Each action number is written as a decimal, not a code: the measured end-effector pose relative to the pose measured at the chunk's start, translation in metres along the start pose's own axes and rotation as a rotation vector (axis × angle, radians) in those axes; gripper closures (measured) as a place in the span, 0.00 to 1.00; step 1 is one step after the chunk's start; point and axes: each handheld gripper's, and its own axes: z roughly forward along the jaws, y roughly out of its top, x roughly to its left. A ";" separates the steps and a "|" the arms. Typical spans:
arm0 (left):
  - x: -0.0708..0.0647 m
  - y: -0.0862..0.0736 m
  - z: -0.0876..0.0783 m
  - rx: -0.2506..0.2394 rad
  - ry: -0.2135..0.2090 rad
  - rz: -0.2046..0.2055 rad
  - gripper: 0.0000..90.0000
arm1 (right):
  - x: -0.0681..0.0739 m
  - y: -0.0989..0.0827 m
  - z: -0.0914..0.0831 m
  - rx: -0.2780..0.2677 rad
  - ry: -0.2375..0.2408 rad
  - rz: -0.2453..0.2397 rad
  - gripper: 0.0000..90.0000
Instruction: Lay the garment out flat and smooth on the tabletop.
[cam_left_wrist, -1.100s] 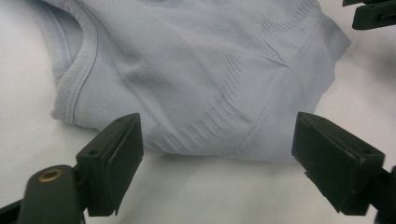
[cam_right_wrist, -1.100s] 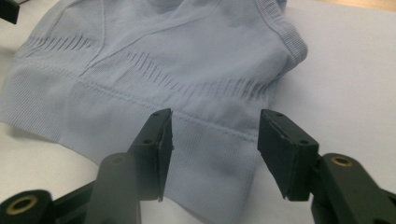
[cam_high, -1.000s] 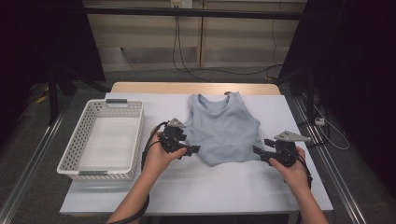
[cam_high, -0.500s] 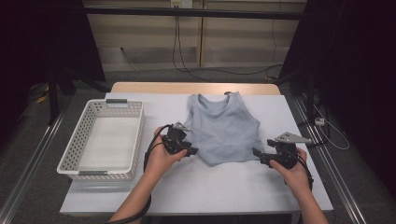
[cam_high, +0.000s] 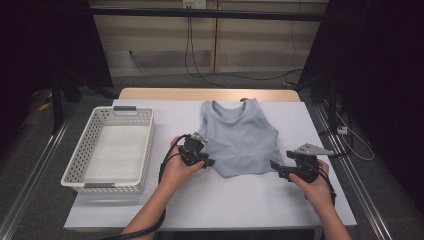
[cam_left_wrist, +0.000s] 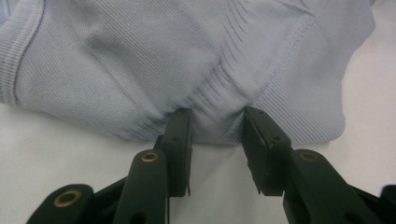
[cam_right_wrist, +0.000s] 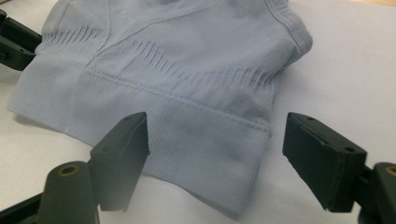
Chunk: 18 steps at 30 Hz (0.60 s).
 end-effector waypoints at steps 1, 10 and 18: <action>0.000 0.000 0.001 -0.007 0.001 -0.014 0.71 | 0.000 0.000 0.000 0.001 -0.001 0.005 0.25; 0.000 0.000 0.001 -0.003 0.014 -0.012 0.85 | 0.000 -0.001 0.000 0.003 -0.003 0.001 0.25; 0.000 0.004 -0.005 -0.011 -0.002 -0.048 1.00 | 0.003 -0.001 0.003 0.015 0.011 -0.011 0.25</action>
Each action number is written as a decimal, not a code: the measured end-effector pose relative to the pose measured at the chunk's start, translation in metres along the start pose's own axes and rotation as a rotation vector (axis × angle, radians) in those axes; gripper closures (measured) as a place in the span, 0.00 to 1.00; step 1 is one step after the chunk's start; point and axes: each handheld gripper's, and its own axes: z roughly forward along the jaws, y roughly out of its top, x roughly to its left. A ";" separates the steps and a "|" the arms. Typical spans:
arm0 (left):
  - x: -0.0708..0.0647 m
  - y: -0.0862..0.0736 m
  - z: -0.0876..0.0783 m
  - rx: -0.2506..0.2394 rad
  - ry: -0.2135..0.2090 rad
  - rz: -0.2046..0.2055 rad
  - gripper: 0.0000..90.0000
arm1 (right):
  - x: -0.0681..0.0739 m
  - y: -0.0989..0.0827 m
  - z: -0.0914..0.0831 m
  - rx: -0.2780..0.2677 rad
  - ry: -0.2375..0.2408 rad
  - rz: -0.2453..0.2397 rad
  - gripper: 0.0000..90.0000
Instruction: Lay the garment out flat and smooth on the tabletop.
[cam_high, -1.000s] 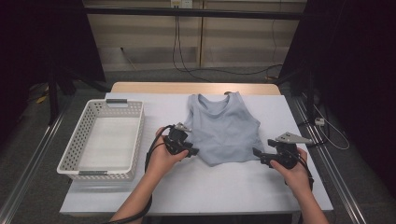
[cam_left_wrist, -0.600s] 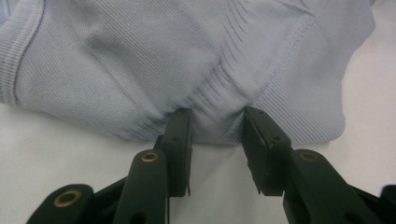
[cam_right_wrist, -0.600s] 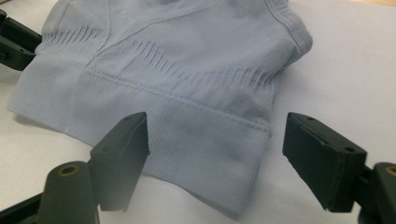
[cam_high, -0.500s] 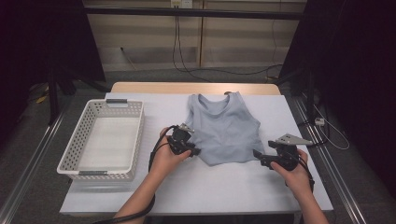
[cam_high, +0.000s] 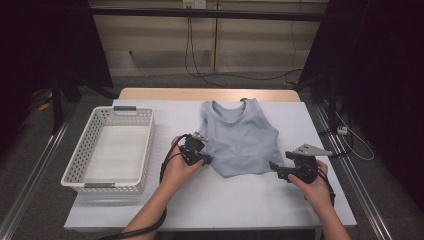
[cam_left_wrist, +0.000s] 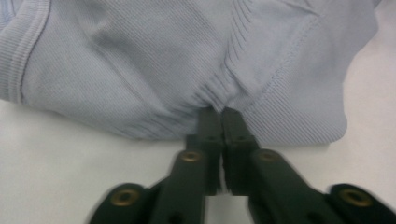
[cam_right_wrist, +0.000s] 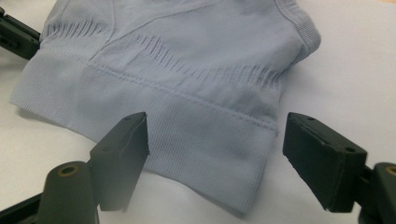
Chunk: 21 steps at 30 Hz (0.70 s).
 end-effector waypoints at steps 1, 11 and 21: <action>0.000 0.001 -0.002 0.000 0.000 0.004 1.00 | 0.001 0.000 0.001 0.003 0.004 -0.003 0.24; -0.003 0.017 -0.019 -0.109 -0.016 0.006 1.00 | 0.006 0.001 0.001 0.003 0.027 -0.018 0.24; -0.003 0.027 -0.023 -0.156 -0.036 0.015 1.00 | 0.016 0.004 0.006 0.003 0.054 -0.042 0.23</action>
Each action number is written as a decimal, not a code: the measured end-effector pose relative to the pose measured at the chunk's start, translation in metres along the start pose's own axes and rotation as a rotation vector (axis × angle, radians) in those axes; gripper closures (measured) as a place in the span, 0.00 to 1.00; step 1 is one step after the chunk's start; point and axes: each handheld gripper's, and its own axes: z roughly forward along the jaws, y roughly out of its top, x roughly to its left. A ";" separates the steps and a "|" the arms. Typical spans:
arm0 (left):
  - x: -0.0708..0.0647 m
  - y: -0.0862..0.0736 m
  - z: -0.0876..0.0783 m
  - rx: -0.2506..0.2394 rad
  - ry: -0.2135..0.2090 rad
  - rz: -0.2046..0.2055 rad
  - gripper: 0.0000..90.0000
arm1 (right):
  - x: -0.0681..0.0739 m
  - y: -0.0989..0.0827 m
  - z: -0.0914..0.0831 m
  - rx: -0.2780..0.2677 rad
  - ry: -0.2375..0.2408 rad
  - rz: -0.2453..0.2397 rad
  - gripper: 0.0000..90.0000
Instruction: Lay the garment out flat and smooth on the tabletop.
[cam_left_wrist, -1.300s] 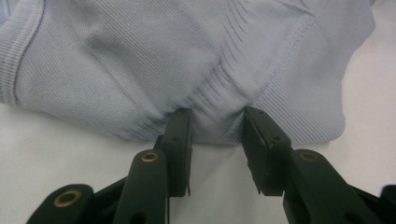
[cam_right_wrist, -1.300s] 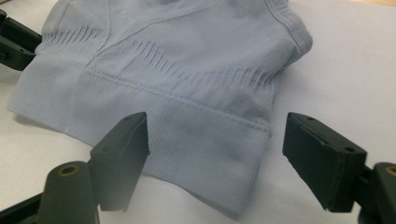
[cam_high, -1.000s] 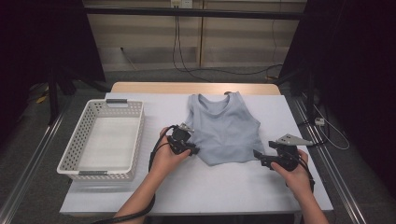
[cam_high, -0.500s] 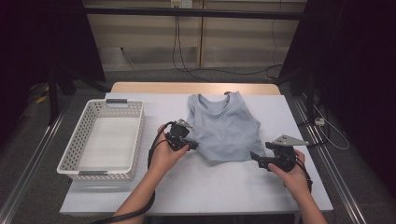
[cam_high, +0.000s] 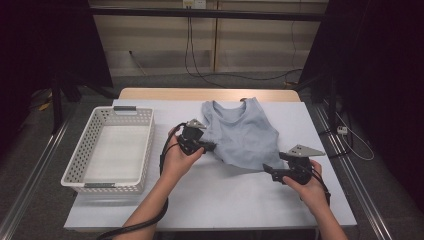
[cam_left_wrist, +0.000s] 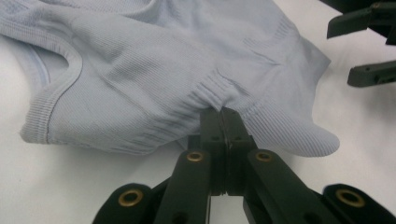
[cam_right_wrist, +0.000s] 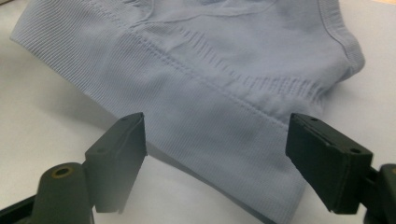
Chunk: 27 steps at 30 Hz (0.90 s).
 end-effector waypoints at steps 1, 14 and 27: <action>0.000 0.001 0.000 -0.003 0.000 0.000 1.00 | 0.000 0.000 0.001 0.000 0.002 -0.002 0.22; 0.000 0.010 0.003 -0.034 -0.004 -0.005 1.00 | 0.005 0.001 0.007 0.013 0.015 -0.011 0.21; 0.003 0.022 0.007 -0.038 0.005 -0.018 1.00 | -0.003 -0.001 0.013 0.041 -0.007 -0.011 0.25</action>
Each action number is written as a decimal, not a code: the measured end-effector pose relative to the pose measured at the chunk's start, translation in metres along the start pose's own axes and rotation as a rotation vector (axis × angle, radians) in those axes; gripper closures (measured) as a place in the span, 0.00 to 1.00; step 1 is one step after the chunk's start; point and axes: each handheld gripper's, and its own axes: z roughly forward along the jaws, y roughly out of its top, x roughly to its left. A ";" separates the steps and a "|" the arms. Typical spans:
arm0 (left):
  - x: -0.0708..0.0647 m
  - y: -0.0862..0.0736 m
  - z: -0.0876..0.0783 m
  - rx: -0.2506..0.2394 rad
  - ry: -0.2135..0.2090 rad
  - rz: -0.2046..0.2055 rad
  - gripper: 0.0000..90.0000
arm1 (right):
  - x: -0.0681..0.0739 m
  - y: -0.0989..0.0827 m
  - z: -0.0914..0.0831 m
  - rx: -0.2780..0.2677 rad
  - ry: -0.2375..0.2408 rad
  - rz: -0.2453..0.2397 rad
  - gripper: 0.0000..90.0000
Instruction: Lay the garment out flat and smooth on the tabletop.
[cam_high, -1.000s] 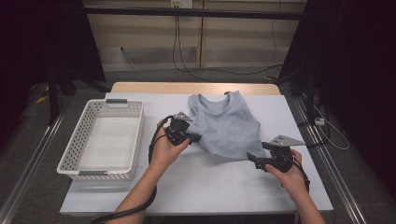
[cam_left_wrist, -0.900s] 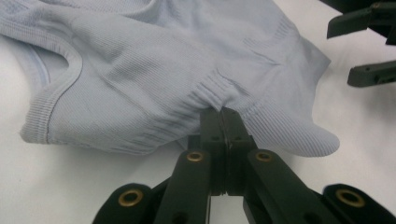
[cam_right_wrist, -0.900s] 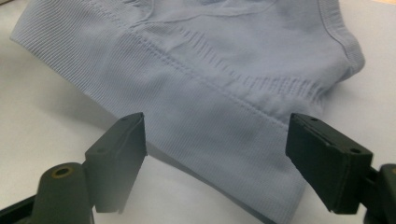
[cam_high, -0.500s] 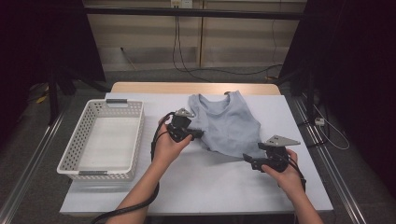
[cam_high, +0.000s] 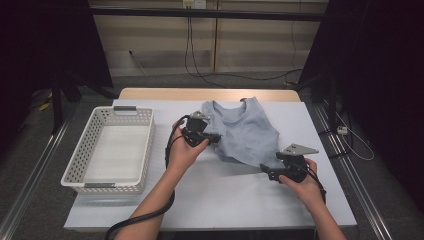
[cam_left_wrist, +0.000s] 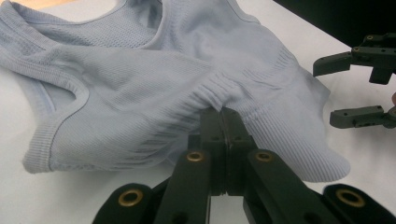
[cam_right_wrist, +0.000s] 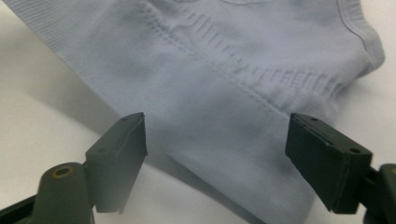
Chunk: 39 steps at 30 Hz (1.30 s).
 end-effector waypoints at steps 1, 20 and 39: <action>0.000 0.001 0.000 0.002 -0.001 -0.001 1.00 | -0.001 -0.001 -0.001 -0.001 0.001 0.001 0.25; 0.002 0.012 0.009 -0.006 0.006 -0.006 1.00 | -0.017 -0.009 -0.002 0.045 -0.051 0.024 0.36; -0.005 0.019 0.002 -0.026 0.011 0.022 1.00 | -0.025 -0.004 -0.018 0.070 -0.032 0.106 0.97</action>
